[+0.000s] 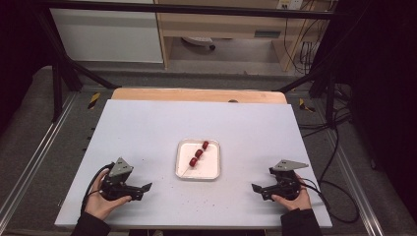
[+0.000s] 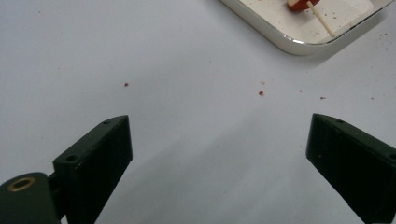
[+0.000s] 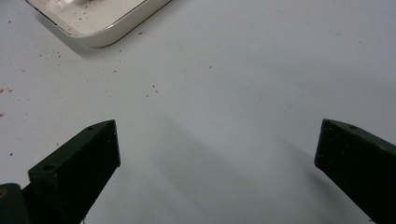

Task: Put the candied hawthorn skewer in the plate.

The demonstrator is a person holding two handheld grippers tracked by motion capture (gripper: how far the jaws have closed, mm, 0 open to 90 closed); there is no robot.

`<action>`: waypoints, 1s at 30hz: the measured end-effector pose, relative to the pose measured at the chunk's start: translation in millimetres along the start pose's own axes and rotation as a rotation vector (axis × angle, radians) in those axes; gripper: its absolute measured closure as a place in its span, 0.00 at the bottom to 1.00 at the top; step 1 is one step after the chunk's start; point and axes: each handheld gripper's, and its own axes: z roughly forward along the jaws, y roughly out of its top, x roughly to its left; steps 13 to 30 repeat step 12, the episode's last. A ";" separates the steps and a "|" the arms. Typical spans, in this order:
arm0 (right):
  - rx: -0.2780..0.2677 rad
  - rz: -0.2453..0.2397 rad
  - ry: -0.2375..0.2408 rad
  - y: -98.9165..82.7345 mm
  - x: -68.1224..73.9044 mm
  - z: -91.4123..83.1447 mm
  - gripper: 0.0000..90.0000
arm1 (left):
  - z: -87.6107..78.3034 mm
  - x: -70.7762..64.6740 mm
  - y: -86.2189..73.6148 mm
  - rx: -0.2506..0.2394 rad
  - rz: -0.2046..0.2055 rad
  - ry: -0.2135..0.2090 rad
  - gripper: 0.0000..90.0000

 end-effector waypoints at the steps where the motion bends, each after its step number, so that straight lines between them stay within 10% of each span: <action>1: 0.004 0.000 0.002 -0.5 -0.4 -0.1 0.01 | 0.2 1.9 -2.9 -0.002 -0.010 -0.003 0.08; 30: 0.005 -0.005 0.001 -1.9 -1.0 -1.6 0.01 | 3.0 7.4 -9.6 -0.009 -0.023 -0.004 0.08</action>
